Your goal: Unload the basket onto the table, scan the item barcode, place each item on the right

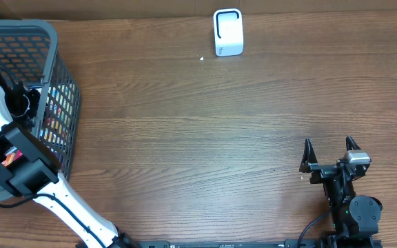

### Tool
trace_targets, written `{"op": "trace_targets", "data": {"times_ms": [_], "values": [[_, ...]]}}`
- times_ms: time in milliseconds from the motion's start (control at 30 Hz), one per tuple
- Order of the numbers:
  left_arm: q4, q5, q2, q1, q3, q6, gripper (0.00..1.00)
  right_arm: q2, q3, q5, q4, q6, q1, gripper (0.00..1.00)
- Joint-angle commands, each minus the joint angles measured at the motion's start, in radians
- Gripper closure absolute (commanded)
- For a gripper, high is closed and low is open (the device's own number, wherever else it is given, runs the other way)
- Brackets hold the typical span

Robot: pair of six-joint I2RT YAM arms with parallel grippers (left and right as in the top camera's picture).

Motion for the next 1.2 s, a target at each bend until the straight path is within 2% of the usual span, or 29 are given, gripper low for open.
{"op": "trace_targets", "data": {"times_ms": [0,233,467,500,567,767,933,1167], "values": [[-0.004,-0.002,0.108,0.002,-0.011,0.006,0.96,-0.012,-0.011,0.000,0.006,-0.004,-0.005,0.00],[-0.027,-0.002,0.107,0.011,0.016,-0.008,0.96,-0.012,-0.011,0.000,0.006,-0.005,-0.005,0.00],[-0.118,-0.002,0.107,0.026,0.175,-0.055,0.95,-0.012,-0.011,0.000,0.006,-0.004,-0.005,0.00],[-0.129,-0.001,0.107,0.026,0.187,-0.054,0.70,-0.012,-0.011,0.000,0.006,-0.005,-0.005,0.00],[-0.142,0.003,0.107,0.026,0.193,-0.055,0.00,-0.012,-0.010,0.000,0.006,-0.004,-0.005,0.00],[-0.153,0.055,0.108,0.009,0.171,-0.005,0.00,-0.012,-0.011,0.000,0.006,-0.004,-0.005,0.00],[-0.155,0.040,0.109,-0.014,0.151,0.018,0.00,-0.012,-0.011,0.000,0.006,-0.005,-0.005,0.00],[-0.140,-0.130,0.109,-0.048,0.082,-0.038,0.00,-0.012,-0.011,0.000,0.006,-0.005,-0.005,0.00]]}}
